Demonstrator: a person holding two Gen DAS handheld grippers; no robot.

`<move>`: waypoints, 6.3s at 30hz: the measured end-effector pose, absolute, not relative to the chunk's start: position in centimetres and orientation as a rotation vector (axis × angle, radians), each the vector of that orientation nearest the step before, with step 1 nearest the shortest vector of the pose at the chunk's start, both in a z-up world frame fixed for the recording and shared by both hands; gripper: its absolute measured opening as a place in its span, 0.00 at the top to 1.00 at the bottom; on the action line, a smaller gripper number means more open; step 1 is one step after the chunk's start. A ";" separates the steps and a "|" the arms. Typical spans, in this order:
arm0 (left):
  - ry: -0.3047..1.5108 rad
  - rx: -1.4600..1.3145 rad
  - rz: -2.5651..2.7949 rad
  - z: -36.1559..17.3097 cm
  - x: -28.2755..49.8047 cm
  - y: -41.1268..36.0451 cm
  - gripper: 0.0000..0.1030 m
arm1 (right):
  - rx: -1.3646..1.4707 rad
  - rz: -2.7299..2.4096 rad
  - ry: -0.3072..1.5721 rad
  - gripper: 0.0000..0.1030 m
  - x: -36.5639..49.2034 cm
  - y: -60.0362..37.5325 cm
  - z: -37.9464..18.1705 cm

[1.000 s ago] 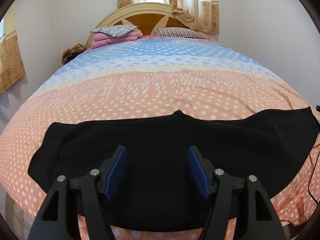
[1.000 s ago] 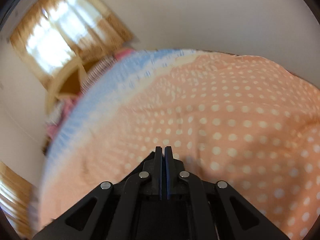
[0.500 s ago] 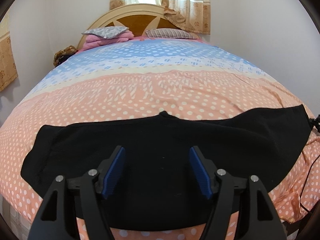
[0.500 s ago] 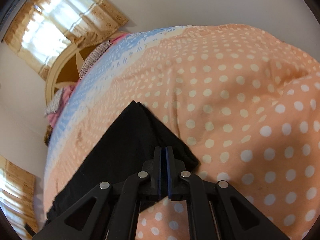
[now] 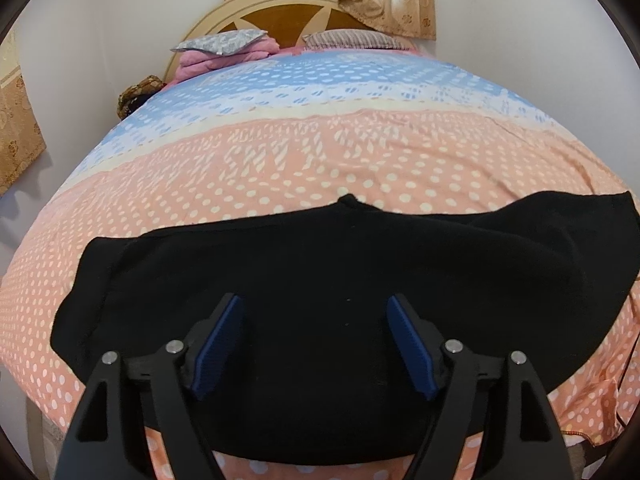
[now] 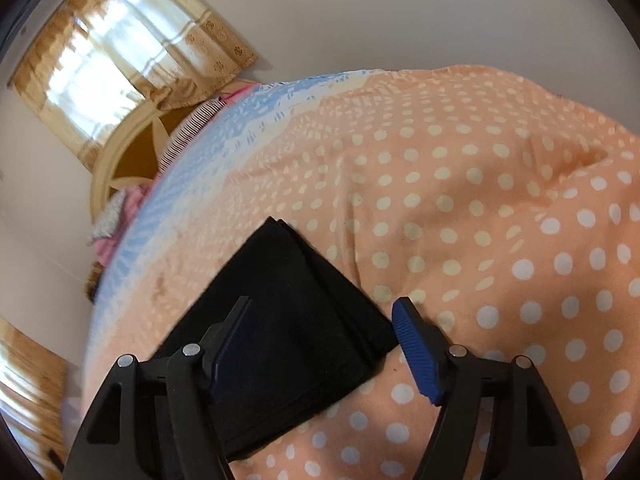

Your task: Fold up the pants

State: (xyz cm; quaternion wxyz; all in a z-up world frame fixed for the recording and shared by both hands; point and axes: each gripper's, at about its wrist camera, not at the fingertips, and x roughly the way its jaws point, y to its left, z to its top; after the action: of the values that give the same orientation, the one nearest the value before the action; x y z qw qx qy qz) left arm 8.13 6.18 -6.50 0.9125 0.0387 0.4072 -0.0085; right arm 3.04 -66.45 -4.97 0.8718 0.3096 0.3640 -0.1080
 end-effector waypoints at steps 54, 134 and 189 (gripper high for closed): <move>0.825 -0.046 -0.041 -7.5 8.7 10.9 0.20 | 0.286 0.736 0.787 0.49 2.9 -26.2 -1.8; 0.801 -0.014 -0.035 -9.3 7.9 13.8 0.13 | -0.187 0.750 0.865 1.00 10.4 -14.5 -3.6; 0.559 -0.228 -0.157 0.0 8.3 14.8 0.74 | 0.324 0.365 0.875 0.97 4.0 -24.9 -7.7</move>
State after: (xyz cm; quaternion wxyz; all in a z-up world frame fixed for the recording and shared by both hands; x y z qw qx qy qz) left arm 8.32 14.76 -0.03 0.9518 -0.1120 0.2748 -0.0774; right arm 4.05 -24.94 -7.74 0.8771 0.1552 0.4195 0.1751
